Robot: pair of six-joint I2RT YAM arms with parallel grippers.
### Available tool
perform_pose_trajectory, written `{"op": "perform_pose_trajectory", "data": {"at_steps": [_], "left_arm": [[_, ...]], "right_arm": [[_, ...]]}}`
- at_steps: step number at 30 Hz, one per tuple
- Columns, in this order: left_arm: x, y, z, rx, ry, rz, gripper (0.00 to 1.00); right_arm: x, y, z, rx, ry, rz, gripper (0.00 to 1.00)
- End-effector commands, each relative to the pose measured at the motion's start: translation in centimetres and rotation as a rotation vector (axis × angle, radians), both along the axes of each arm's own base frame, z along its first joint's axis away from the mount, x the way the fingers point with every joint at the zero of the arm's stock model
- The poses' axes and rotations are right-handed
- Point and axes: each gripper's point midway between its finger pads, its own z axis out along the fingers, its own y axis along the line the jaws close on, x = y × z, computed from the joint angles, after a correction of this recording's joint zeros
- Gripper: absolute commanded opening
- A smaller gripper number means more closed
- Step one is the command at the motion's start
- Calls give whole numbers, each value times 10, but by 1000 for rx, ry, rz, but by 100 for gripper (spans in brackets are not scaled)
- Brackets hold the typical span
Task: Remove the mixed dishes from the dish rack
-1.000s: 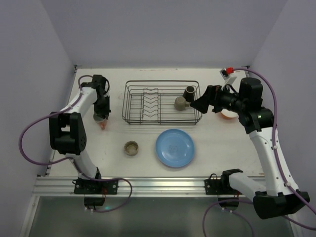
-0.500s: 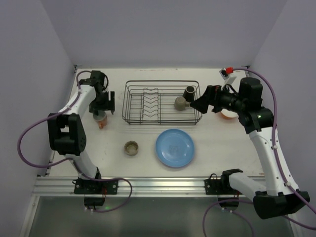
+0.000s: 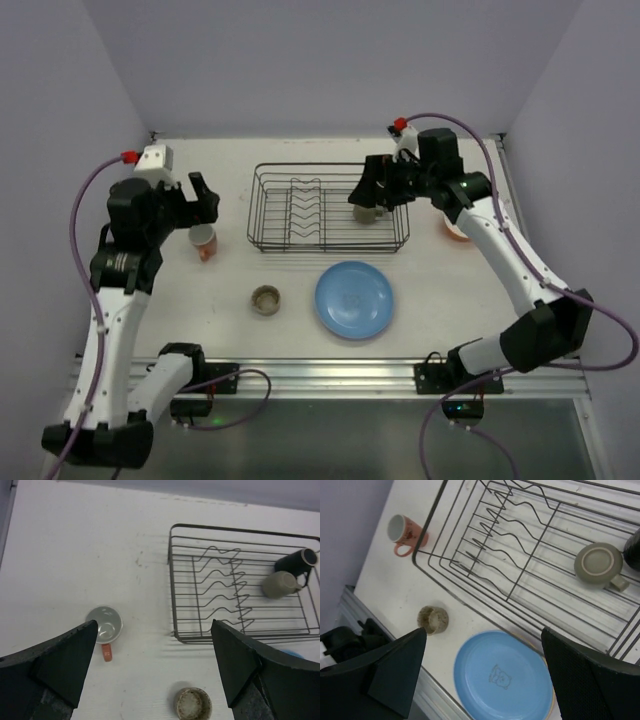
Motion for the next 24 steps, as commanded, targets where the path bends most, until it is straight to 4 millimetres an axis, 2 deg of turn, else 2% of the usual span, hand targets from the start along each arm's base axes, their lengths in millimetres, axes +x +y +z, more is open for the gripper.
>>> {"op": "perform_pose_trajectory", "data": {"at_steps": [1,2,4,5,6,7,8,9,11,14,19,24], "left_arm": [[-19,-35,12,-135,-211,-168,100],[-26,-37,11,-151,-232,-173,100],[-46,-48,6,-193,-299,-232,100],[-51,-51,10,-197,-345,-256,100],[-61,-53,3,-204,-367,-267,100],[-65,-56,1,-211,-381,-287,100],[-68,-58,0,-209,-394,-293,100],[-71,-60,-1,-208,-398,-302,100],[-69,-60,-16,-202,-363,-291,100],[-67,-63,-32,-186,-310,-290,100],[-69,-69,-35,-173,-300,-306,100],[-73,-79,-39,-168,-281,-346,100]], "right_arm": [[39,-9,-4,-170,-65,-113,98],[57,-13,-16,-240,-64,-129,97],[67,-17,-33,-317,-43,-112,92],[80,-17,-42,-372,-55,-86,90],[82,-20,-49,-413,-34,-67,88],[87,-22,-56,-450,-23,-58,88],[101,-20,-62,-494,-26,-42,87],[101,-27,-70,-554,-5,-19,87],[115,-25,-83,-607,11,23,87],[121,-33,-97,-680,49,33,88],[114,-30,-130,-736,90,123,84],[111,-22,-144,-765,68,198,81]]}}
